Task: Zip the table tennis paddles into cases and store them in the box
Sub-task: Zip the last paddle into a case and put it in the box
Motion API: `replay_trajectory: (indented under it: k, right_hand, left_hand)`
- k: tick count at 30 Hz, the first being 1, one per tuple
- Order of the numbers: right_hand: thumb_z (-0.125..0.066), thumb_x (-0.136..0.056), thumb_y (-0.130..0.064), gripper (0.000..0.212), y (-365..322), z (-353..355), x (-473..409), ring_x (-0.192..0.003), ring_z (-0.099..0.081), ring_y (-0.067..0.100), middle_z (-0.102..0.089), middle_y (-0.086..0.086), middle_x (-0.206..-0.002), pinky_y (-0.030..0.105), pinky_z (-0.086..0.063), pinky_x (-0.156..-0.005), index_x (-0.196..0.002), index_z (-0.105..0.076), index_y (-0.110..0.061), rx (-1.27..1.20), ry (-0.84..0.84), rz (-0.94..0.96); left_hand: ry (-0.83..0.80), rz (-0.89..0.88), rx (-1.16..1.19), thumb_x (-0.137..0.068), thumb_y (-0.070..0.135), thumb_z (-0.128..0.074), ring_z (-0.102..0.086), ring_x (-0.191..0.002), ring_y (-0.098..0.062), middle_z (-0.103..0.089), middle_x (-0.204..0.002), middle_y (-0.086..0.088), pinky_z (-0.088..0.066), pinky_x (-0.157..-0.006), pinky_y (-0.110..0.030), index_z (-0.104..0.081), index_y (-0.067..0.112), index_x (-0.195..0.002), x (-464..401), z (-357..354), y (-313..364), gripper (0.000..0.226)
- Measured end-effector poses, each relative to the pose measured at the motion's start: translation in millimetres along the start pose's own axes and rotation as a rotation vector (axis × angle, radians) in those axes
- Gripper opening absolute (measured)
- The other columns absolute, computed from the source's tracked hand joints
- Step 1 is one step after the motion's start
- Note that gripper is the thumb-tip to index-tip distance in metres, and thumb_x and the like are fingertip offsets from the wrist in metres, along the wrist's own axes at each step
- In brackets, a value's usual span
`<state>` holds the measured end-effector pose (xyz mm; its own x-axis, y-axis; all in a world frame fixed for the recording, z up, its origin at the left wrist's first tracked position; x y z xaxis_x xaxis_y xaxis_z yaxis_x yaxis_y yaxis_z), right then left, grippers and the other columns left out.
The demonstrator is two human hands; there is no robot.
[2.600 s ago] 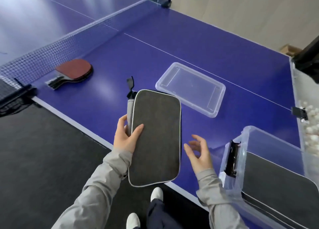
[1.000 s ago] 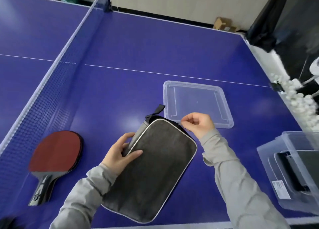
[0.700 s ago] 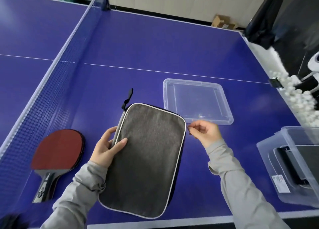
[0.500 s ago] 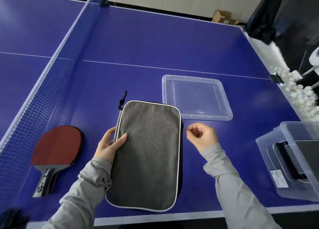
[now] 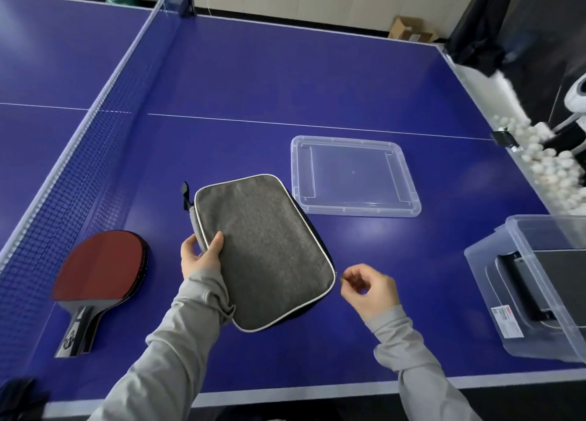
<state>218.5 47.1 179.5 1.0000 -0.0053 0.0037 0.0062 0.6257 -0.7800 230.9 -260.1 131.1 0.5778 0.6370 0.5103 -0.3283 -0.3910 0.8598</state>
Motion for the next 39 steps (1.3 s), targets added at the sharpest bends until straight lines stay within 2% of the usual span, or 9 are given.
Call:
replay_trajectory:
  k: [4,8,11,16,22,30,34,37,39]
  right_hand:
    - [-0.072,-0.069,0.001,0.038,4.4,0.4,14.6,-0.049,-0.05,0.002,-0.054,-0.013,-0.051,0.011,-0.041,-0.052,-0.062,-0.054,-0.032,0.004,0.031,-0.01]
    - [-0.072,-0.07,0.0,0.025,6.0,0.1,26.7,-0.052,-0.051,0.006,-0.055,-0.012,-0.053,0.023,-0.046,-0.054,-0.065,-0.059,-0.021,0.016,0.028,-0.012]
    - [-0.072,-0.069,0.001,0.013,-0.5,-0.5,31.3,-0.052,-0.052,0.01,-0.058,-0.007,-0.055,0.026,-0.047,-0.054,-0.067,-0.064,-0.009,0.021,0.042,0.022]
    - [-0.072,-0.068,0.003,0.01,-20.7,-7.7,40.1,-0.052,-0.05,0.01,-0.063,0.001,-0.058,0.021,-0.044,-0.053,-0.068,-0.065,-0.003,0.044,0.072,0.137]
    - [-0.071,-0.069,0.002,0.009,-31.2,-22.0,48.4,-0.058,-0.051,0.006,-0.064,0.003,-0.06,0.018,-0.044,-0.052,-0.069,-0.064,-0.004,0.007,0.075,0.173]
    - [-0.068,-0.071,-0.006,0.004,-38.0,-44.2,58.7,-0.059,-0.053,0.001,-0.065,0.0,-0.063,0.007,-0.043,-0.053,-0.073,-0.066,-0.007,-0.085,0.096,0.195]
    - [-0.069,-0.07,-0.005,0.006,-43.2,-51.7,62.2,-0.052,-0.054,0.007,-0.065,-0.001,-0.062,0.022,-0.048,-0.05,-0.074,-0.065,-0.008,-0.051,0.147,0.249]
    - [-0.071,-0.072,-0.009,0.005,-45.8,-52.8,64.1,-0.052,-0.056,0.008,-0.065,-0.001,-0.062,0.022,-0.049,-0.05,-0.074,-0.066,-0.009,-0.036,0.13,0.288]
    - [-0.069,-0.077,-0.021,0.013,-43.0,-50.1,64.4,-0.054,-0.055,0.007,-0.064,-0.002,-0.063,0.021,-0.048,-0.053,-0.073,-0.066,-0.01,-0.067,0.076,0.273]
  left_hand:
    - [0.09,-0.017,0.04,-0.081,0.03,-0.07,-0.052,-0.065,-0.002,-0.053,-0.075,0.011,-0.038,-0.058,-0.016,-0.05,0.021,-0.122,16.6,-5.8,-4.7,0.046]
    - [0.129,-0.013,0.061,-0.082,0.03,-0.068,-0.053,-0.071,-0.005,-0.055,-0.085,0.006,-0.039,-0.075,-0.026,-0.047,0.02,-0.126,31.3,-12.7,-5.9,0.05]
    - [0.178,-0.002,0.076,-0.084,0.03,-0.067,-0.052,-0.082,-0.013,-0.052,-0.092,0.003,-0.036,-0.081,-0.026,-0.045,0.018,-0.128,38.3,-17.3,-7.7,0.05]
    - [0.276,0.032,0.119,-0.085,0.028,-0.064,-0.049,-0.083,-0.014,-0.045,-0.077,0.009,-0.033,-0.08,-0.022,-0.042,0.013,-0.129,45.2,-25.4,-10.4,0.051]
    - [0.376,0.087,0.188,-0.087,0.026,-0.06,-0.048,-0.085,-0.019,-0.048,-0.101,-0.004,-0.032,-0.079,-0.022,-0.036,0.011,-0.129,49.2,-31.6,-14.8,0.051]
    - [0.538,0.246,0.271,-0.085,0.027,-0.06,-0.05,-0.077,-0.023,-0.051,-0.091,-0.004,-0.034,-0.077,-0.027,-0.037,0.015,-0.126,55.7,-37.5,-30.2,0.048]
    - [0.546,0.242,0.281,-0.086,0.024,-0.06,-0.048,-0.077,-0.022,-0.05,-0.094,-0.003,-0.034,-0.078,-0.026,-0.036,0.012,-0.127,57.3,-40.0,-31.1,0.049]
    - [0.497,0.218,0.265,-0.085,0.024,-0.061,-0.049,-0.078,-0.022,-0.05,-0.096,-0.003,-0.034,-0.079,-0.025,-0.036,0.012,-0.128,54.7,-39.3,-28.7,0.05]
    - [0.408,0.194,0.226,-0.085,0.026,-0.062,-0.049,-0.08,-0.021,-0.051,-0.097,-0.002,-0.034,-0.08,-0.027,-0.037,0.013,-0.128,50.1,-36.2,-28.8,0.051]
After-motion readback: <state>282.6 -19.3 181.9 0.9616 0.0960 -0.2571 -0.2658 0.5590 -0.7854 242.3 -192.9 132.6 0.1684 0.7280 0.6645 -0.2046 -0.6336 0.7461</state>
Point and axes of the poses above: each hand's wrist, its own x-axis away from the middle knuckle, its own z-axis out of the back of the hand, y = z × x, the point moved 6 cm from there along -x, towards the middle knuckle
